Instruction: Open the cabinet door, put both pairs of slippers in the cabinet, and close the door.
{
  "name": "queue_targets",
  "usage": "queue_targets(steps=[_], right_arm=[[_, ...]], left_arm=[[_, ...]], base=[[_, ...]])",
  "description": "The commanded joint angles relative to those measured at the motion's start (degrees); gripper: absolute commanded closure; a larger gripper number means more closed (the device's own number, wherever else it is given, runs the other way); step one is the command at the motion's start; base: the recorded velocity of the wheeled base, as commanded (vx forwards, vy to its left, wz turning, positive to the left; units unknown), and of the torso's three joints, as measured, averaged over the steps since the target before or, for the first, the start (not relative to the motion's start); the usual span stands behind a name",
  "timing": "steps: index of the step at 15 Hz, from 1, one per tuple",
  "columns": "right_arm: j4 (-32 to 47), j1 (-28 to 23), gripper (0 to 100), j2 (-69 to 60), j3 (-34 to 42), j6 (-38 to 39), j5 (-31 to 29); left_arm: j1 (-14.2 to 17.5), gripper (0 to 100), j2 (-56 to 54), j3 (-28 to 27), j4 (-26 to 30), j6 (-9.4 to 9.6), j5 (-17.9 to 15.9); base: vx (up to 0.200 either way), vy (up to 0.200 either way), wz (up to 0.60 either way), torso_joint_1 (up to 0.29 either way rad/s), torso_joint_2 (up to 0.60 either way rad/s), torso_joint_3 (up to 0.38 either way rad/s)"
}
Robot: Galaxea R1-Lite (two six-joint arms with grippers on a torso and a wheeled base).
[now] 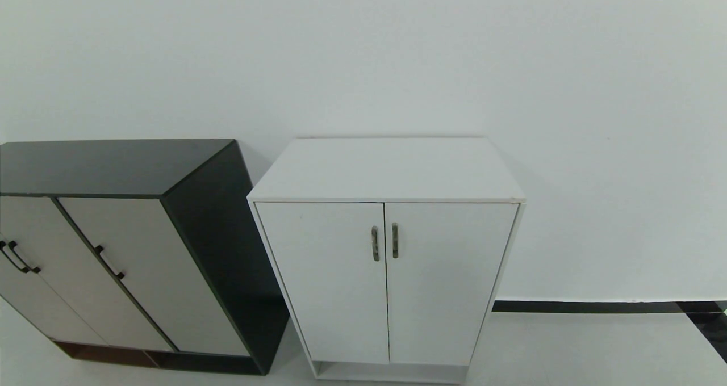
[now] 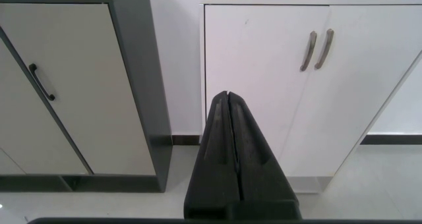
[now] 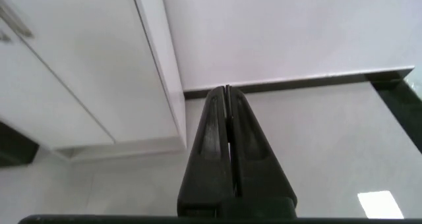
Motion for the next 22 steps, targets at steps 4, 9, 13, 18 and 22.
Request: queue_targets(steps=[4, 9, 13, 18, 22], right_arm=[[0.05, 2.25, 100, -4.15, 0.0, 0.36, 0.09], [0.05, 1.28, 100, -5.03, 0.0, 0.45, -3.33], [0.05, -0.12, 100, -7.14, 0.0, 0.45, -5.09], [0.05, -3.55, 100, -11.62, 0.0, 0.36, -5.44], [0.05, -3.81, 100, -12.76, 0.0, 2.39, -4.74]], left_arm=[[0.02, 100, 0.07, 0.0, -0.01, -0.02, 0.02], [0.02, 100, 0.07, 0.0, -0.01, -0.02, 0.02], [0.02, 100, 0.07, 0.0, -0.01, -0.02, 0.02], [0.02, 100, 0.07, 0.0, -0.01, -0.02, 0.02], [0.02, 100, 0.07, 0.0, -0.01, -0.11, 0.02]], base=[[0.0, 0.0, 0.0, 0.0, 0.0, 0.0], [0.0, 0.0, 0.0, 0.0, 0.0, 0.0], [0.0, 0.0, 0.0, 0.0, 0.0, 0.0], [0.0, 0.0, 0.0, 0.0, 0.0, 0.0], [0.0, 0.0, 0.0, 0.0, 0.0, 0.0]])
